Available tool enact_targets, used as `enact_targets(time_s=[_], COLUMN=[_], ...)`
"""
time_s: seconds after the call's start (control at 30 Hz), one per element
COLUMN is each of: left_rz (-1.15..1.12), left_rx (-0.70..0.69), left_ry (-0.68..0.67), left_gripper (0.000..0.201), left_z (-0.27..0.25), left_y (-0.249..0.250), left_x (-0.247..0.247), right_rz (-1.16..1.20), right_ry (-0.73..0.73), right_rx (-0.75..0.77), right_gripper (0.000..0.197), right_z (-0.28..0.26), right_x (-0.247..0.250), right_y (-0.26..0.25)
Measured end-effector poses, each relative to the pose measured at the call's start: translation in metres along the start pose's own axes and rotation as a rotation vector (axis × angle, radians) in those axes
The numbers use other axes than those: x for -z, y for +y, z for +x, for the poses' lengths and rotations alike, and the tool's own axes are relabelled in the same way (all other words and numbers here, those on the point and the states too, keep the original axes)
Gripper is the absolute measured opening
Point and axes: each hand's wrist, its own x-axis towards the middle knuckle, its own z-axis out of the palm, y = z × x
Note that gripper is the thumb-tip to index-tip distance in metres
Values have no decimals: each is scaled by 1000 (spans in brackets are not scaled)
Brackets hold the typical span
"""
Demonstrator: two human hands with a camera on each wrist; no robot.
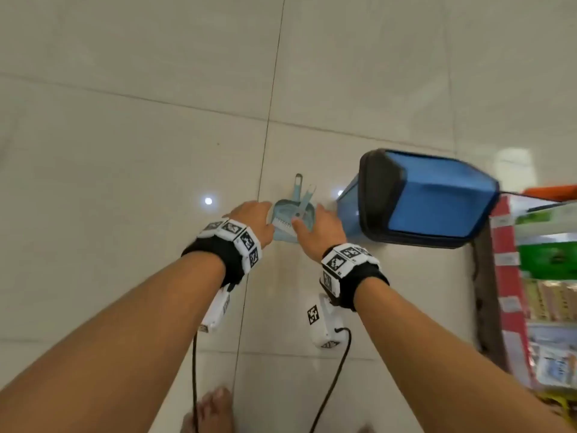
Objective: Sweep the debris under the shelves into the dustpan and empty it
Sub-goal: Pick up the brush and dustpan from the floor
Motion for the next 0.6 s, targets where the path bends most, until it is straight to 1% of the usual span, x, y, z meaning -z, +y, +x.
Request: enact_targets(time_s=[0.03, 0.1, 0.23, 0.3, 0.4, 0.47, 0.53, 0.6], left_rz=[8, 29, 27, 0, -33, 20, 92, 165], left_rx=[-10, -32, -113, -173, -229, -237, -222, -201], left_ry=[-4, 45, 89, 119, 164, 176, 159, 134], left_gripper=[44, 50, 72, 79, 82, 82, 79, 77], left_z=[14, 49, 101, 117, 122, 112, 105, 99], left_y=[-2, -10, -20, -26, -32, -32, -30, -26], left_x=[-10, -31, -61, -72, -86, -90, -94, -97], right_rz=[28, 50, -12, 6, 93, 58, -3, -23], right_ry=[31, 117, 304, 360, 358, 311, 266, 243], right_rx=[-7, -10, 65, 69, 78, 130, 164, 159], right_gripper=[61, 67, 68, 66, 49, 40, 36, 38], right_z=[14, 45, 94, 114, 129, 122, 109, 96], right_x=[-12, -33, -61, -66, -70, -70, -71, -70], right_y=[8, 25, 42, 48, 60, 67, 73, 81])
